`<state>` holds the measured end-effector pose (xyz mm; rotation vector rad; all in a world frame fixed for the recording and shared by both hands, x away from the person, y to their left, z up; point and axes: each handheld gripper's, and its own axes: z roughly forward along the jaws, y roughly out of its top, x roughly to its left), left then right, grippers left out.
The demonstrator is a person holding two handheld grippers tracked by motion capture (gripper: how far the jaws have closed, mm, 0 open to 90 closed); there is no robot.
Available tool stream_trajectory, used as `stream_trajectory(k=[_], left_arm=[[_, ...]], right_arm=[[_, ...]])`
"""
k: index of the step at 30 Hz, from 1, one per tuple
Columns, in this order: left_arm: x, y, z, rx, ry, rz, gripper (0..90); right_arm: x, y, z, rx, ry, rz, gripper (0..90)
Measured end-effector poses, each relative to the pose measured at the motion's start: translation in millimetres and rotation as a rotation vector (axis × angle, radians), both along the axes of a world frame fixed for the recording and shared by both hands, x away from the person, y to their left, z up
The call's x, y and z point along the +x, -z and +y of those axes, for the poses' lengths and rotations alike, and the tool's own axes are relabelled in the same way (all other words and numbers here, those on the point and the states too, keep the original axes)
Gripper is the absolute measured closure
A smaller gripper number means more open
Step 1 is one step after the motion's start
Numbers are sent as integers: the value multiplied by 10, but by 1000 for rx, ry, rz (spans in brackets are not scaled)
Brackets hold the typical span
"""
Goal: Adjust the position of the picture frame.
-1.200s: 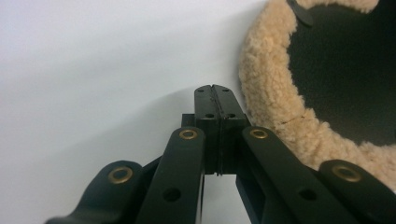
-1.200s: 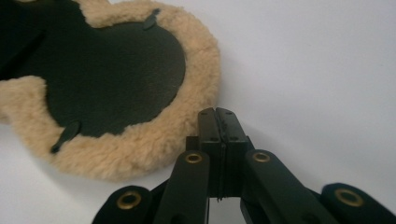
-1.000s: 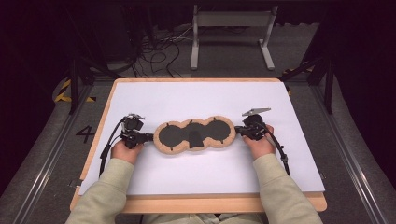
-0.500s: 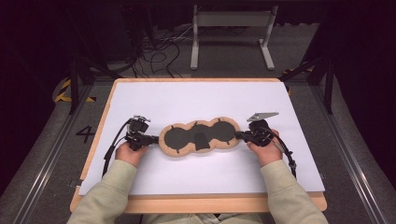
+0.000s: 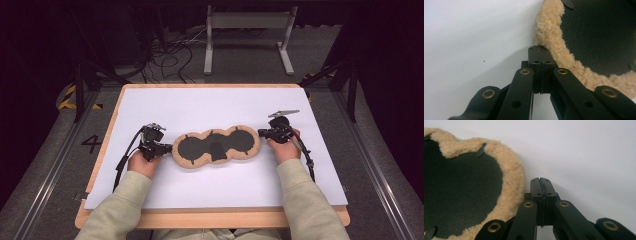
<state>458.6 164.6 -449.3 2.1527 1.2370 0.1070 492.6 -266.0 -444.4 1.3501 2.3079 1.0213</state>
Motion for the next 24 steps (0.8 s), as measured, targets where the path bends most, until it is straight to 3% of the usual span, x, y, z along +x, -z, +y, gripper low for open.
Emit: stream_trajectory(k=[2,5,8,15,18,21,24], left_arm=[[14,18,26,-40,-2,19,900],[51,47,72,-92,-4,42,900],[25,36,18,-65,0,22,900],[-85,24,-97,-74,70,59,900],[-170,11,-181,-61,97,68,900],[-193,-26,-204,-27,120,78,900],[-212,-80,-166,-29,106,41,867]], right_arm=[[3,14,60,-31,-25,-9,900],[-11,17,12,7,-30,32,900],[-91,-4,-16,-9,-49,52,900],[-500,-23,-154,-30,-59,68,900],[-632,-74,-197,-78,-75,89,900],[-689,-74,-237,-84,-78,82,900],[-689,-67,-274,-85,-65,65,900]])
